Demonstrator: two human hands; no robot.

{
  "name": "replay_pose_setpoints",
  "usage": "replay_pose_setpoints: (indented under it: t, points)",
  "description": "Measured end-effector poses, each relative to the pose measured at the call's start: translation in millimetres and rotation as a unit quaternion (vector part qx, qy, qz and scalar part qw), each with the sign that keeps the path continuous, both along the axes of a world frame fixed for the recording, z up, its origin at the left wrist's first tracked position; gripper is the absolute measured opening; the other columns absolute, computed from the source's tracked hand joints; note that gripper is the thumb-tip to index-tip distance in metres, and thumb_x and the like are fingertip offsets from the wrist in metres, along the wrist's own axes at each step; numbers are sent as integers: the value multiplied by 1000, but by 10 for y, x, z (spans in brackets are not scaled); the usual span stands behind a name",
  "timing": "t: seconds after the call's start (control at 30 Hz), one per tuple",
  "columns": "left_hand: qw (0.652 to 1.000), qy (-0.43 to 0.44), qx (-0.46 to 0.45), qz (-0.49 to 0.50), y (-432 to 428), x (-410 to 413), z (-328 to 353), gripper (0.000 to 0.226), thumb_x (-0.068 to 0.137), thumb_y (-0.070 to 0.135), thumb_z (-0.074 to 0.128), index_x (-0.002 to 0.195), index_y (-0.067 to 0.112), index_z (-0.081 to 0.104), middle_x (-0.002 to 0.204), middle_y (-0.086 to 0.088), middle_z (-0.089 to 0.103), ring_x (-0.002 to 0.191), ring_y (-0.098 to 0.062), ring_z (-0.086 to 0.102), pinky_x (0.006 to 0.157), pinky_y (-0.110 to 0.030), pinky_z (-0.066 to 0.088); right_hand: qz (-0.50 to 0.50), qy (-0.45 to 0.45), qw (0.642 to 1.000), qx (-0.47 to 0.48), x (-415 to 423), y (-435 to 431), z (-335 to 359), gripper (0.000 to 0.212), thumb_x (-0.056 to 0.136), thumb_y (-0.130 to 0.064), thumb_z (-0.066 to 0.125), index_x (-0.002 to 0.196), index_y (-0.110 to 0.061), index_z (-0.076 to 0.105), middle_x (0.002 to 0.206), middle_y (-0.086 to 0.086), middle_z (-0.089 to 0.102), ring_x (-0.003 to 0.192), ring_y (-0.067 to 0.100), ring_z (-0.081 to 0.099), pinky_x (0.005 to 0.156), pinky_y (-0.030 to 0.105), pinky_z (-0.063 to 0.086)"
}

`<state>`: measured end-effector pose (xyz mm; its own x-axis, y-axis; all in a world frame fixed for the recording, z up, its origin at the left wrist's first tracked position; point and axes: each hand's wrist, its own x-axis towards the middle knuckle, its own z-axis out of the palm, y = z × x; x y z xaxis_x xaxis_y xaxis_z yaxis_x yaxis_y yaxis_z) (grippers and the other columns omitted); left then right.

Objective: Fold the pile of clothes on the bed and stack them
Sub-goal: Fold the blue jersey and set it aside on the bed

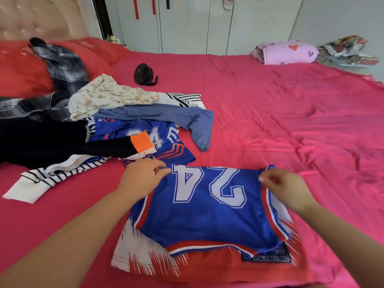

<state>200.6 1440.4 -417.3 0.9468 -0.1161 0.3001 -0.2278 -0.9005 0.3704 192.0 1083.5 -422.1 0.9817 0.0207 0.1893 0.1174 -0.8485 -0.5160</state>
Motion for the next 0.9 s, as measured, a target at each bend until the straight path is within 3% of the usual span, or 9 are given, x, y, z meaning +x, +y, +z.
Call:
replay_pose_setpoints:
  t: [0.07,0.13,0.27,0.33,0.47,0.6,0.73,0.8,0.9]
  points:
    - [995,42,44,83,-59,266,-31,42,90,46,51,121,19,60,110,-4,63,106,-26,55,86,-36,42,-75,41,996,-15,315,-34,-86,20,87,-24,62,105,-15,66,88,5,61,95,27,58,73,26,37]
    - [978,93,108,150,-83,470,-95,52,90,54,47,129,21,50,123,-9,57,113,-31,50,89,-40,41,-113,103,988,-28,537,-84,-208,38,89,-30,58,123,-12,56,101,17,62,112,34,50,90,35,41]
    - [948,168,145,227,-82,764,-234,54,90,58,43,131,23,43,128,-13,51,116,-33,47,91,-41,38,-196,169,963,-70,839,-85,-368,53,90,-45,50,137,-22,42,123,26,51,119,39,44,98,41,38]
    - [950,173,141,218,-35,870,-292,40,94,44,46,125,19,48,123,-13,56,112,-33,52,87,-39,40,-192,168,960,-119,957,-74,-383,45,92,-36,49,135,-20,45,126,24,52,120,38,45,99,39,37]
    - [971,126,39,198,58,991,-306,23,94,13,51,112,6,63,110,-20,62,103,-38,57,81,-41,44,-197,118,972,-55,1120,-136,-321,36,84,0,48,114,-10,65,121,19,62,114,35,54,94,36,41]
    - [966,32,-95,237,118,994,-263,20,89,3,53,103,1,66,104,-23,63,98,-41,56,76,-39,41,-221,46,974,-17,1171,-199,-219,34,82,2,49,108,-8,69,114,20,65,109,37,57,90,36,43]
    - [966,95,-15,240,58,846,-356,40,89,25,60,125,8,53,125,-21,52,114,-40,46,89,-45,40,-171,118,978,-22,986,-166,-313,44,85,-14,62,128,-11,55,125,24,52,118,36,47,100,39,37]
    - [975,57,29,213,-18,678,-372,48,87,33,61,128,11,50,128,-16,49,118,-37,42,92,-47,38,-164,97,980,-54,798,-114,-354,51,83,-20,66,131,-14,51,131,22,45,122,38,39,102,42,33]
    - [993,37,61,90,-148,301,-447,56,88,40,58,137,16,44,138,-7,44,126,-28,38,100,-42,33,-100,35,986,-128,430,-2,-371,51,80,-27,69,128,-19,54,131,16,46,117,39,42,100,42,32]
